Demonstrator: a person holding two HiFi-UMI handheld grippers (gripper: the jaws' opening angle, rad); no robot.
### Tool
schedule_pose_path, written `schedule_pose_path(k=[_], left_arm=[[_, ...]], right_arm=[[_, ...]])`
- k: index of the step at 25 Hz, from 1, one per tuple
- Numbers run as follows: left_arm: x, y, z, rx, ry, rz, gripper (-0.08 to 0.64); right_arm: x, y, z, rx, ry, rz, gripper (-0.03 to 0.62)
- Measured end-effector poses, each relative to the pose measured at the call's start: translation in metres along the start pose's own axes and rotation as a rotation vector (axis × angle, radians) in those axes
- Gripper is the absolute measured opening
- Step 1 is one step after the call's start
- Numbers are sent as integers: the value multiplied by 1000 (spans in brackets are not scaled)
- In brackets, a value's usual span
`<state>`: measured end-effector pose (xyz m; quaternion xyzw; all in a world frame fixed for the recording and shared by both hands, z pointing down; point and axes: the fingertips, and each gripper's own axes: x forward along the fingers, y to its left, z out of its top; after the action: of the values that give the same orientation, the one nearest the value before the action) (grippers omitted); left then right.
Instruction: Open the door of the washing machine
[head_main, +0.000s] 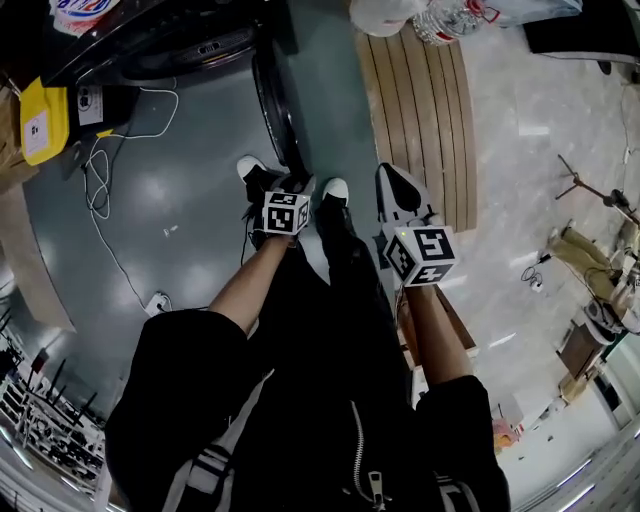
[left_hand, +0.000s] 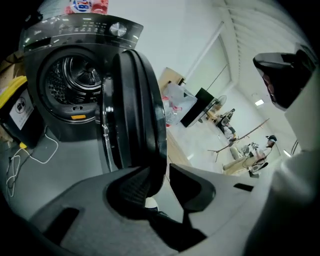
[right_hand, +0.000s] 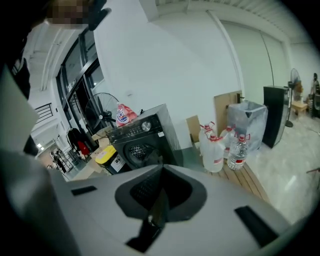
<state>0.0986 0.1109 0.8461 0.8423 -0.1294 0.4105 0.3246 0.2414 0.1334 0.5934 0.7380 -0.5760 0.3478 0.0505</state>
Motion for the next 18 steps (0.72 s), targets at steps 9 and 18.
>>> schedule_pose_path(k=[9,18], left_arm=[[52,-97,46,54,-14,-108,126],[-21,-121,121,165,-201,-25,64]], right_arm=[[-45,-76,24,7,-58,-24,5],[-37,-69,59,-13,-64,102,3]])
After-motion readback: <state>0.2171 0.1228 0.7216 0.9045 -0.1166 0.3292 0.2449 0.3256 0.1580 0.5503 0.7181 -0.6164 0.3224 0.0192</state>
